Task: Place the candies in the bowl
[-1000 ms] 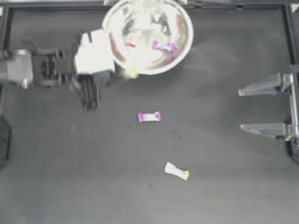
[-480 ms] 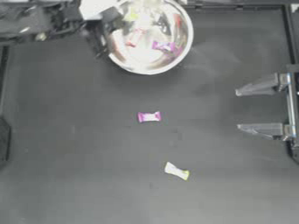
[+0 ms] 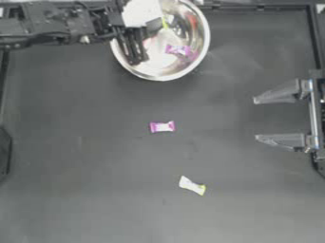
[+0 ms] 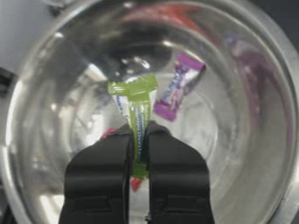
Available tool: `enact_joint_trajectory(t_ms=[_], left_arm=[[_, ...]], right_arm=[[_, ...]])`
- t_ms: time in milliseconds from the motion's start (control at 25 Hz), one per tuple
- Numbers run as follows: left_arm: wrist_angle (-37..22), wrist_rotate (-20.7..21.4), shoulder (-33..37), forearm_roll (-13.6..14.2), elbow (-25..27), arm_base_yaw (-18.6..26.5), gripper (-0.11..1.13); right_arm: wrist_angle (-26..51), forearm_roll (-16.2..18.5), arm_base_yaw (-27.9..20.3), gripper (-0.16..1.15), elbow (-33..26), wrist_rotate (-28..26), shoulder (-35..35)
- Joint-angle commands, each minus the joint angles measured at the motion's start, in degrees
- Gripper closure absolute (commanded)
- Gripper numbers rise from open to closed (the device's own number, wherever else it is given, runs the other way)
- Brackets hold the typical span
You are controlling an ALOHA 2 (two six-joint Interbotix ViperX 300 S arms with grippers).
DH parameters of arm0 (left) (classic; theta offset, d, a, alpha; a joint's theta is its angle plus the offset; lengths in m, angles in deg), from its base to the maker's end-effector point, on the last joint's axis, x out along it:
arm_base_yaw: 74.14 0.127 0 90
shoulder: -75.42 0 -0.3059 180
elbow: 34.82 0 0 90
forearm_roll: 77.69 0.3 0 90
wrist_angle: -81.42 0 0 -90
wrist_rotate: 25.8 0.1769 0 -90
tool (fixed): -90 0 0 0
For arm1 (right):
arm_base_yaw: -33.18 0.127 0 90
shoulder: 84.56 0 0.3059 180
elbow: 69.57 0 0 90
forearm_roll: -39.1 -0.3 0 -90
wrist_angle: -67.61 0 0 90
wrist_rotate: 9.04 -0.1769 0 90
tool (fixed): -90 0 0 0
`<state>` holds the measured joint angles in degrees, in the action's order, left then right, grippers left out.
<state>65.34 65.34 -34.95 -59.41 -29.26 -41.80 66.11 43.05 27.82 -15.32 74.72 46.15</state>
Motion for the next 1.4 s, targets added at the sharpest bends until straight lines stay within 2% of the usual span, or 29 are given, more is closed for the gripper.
enact_joint_trajectory(t_ms=[40,160,320,400,560,840,1040,1400], left_arm=[[0.5,0.3,0.5,0.2,-1.8,1.1,0.67],[0.6,0.2,-0.4,0.2,-2.2,1.6,0.50],[0.9,0.1,-1.1,0.2,-3.1,1.6,0.07],[1.0,-0.1,-1.1,0.1,-3.3,1.7,-0.06],[1.0,-0.2,0.2,0.0,-3.1,1.7,0.06],[1.0,-0.3,6.6,-0.4,-0.7,0.3,0.06],[1.1,-0.4,13.8,-1.6,3.5,-3.3,0.07],[1.0,-0.4,30.3,-6.9,13.9,-13.1,0.09]], right_arm=[[-0.7,-0.1,0.0,-0.02,-1.7,0.0,-0.5],[-0.7,-0.3,0.1,-0.02,-1.7,0.0,-0.9],[-0.8,-0.3,0.0,-0.02,-1.7,0.0,-1.3],[-0.7,-0.3,0.1,-0.02,-1.7,0.0,-1.3],[-0.8,-0.1,0.0,-0.02,-1.7,0.0,-1.3],[-0.7,0.0,0.0,-0.02,-1.7,0.0,-1.3],[-0.7,0.0,0.0,-0.02,-1.7,0.0,-1.3],[-0.4,-0.2,0.0,-0.02,-1.7,0.0,-1.3]])
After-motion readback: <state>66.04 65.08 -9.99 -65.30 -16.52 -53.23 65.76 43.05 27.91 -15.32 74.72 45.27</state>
